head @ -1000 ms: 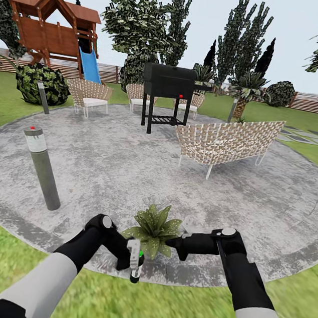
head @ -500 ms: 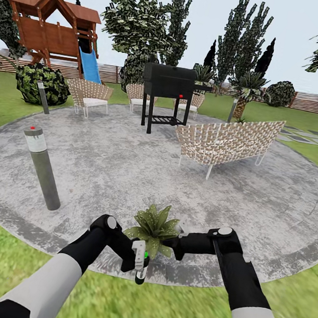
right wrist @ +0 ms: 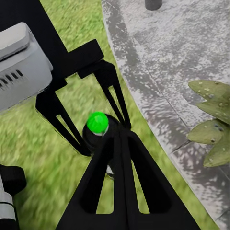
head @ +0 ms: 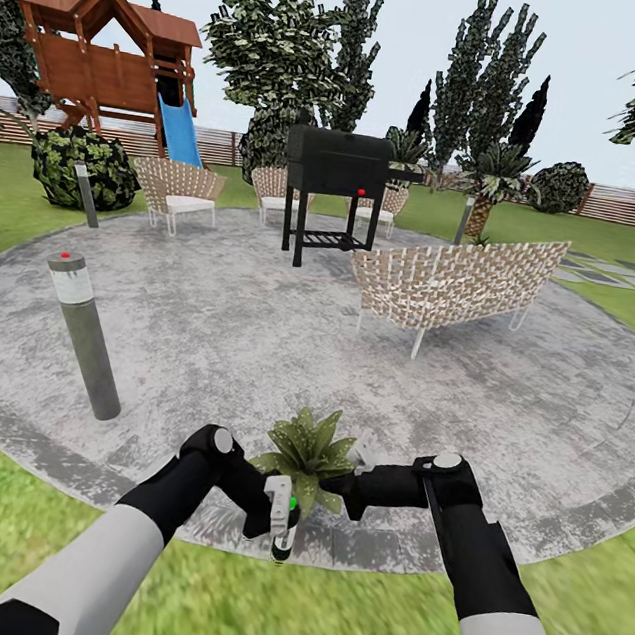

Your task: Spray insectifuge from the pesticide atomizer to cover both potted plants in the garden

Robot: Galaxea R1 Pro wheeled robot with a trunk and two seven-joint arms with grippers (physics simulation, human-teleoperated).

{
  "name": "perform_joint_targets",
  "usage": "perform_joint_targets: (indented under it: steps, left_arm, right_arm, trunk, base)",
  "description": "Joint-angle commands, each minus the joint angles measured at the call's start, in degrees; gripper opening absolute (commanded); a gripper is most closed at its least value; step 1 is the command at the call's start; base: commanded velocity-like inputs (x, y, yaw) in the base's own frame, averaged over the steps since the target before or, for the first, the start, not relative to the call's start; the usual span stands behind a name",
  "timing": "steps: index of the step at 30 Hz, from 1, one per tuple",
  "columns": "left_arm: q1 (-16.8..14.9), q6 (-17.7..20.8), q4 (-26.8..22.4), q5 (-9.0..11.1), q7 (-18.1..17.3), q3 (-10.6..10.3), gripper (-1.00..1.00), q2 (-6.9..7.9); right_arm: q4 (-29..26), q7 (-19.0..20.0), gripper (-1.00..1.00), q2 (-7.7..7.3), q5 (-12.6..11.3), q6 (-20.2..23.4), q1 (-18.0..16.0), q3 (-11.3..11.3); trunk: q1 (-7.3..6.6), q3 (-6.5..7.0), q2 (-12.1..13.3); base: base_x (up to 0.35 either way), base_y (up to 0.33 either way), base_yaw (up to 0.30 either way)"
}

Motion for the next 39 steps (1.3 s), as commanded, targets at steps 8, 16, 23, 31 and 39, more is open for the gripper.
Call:
perform_joint_targets:
  steps: [8, 16, 23, 31, 39]
  left_arm:
    - [-0.02, 0.45, -1.08, -0.15, -0.26, -0.03, -1.0, -0.01]
    - [-0.02, 0.4, -1.11, -0.02, -0.19, -0.03, -1.0, -0.44]
    - [-0.02, 0.37, -1.15, 0.04, -0.18, -0.03, -1.0, -1.19]
    - [-0.02, 0.32, -1.79, 0.11, -0.13, -0.03, -1.0, -1.24]
    - [-0.02, 0.37, -2.88, 0.2, -0.18, -0.03, -1.0, -1.48]
  right_arm:
    - [-0.08, 0.35, -1.0, 0.05, 0.33, 0.52, -0.01, 0.0]
    - [-0.08, 0.35, -1.0, 0.11, 0.34, 0.52, 0.04, 0.0]
    - [-0.08, 0.35, -1.0, 0.11, 0.33, 0.52, 0.01, 0.02]
    - [-0.08, 0.35, -1.0, 0.11, 0.34, 0.52, 0.03, 0.05]
    - [-0.08, 0.35, -1.0, 0.12, 0.34, 0.52, 0.01, 0.05]
  trunk:
    - [-0.01, -0.06, -0.02]
    - [-0.01, -0.06, -0.02]
    - [-0.01, -0.06, -0.02]
    - [-0.01, -0.06, -0.02]
    - [-0.01, -0.06, -0.02]
  base:
    - [0.0, 0.0, 0.0]
    - [0.0, 0.0, 0.0]
    - [0.0, 0.0, 0.0]
    - [0.0, 0.0, 0.0]
    - [0.0, 0.0, 0.0]
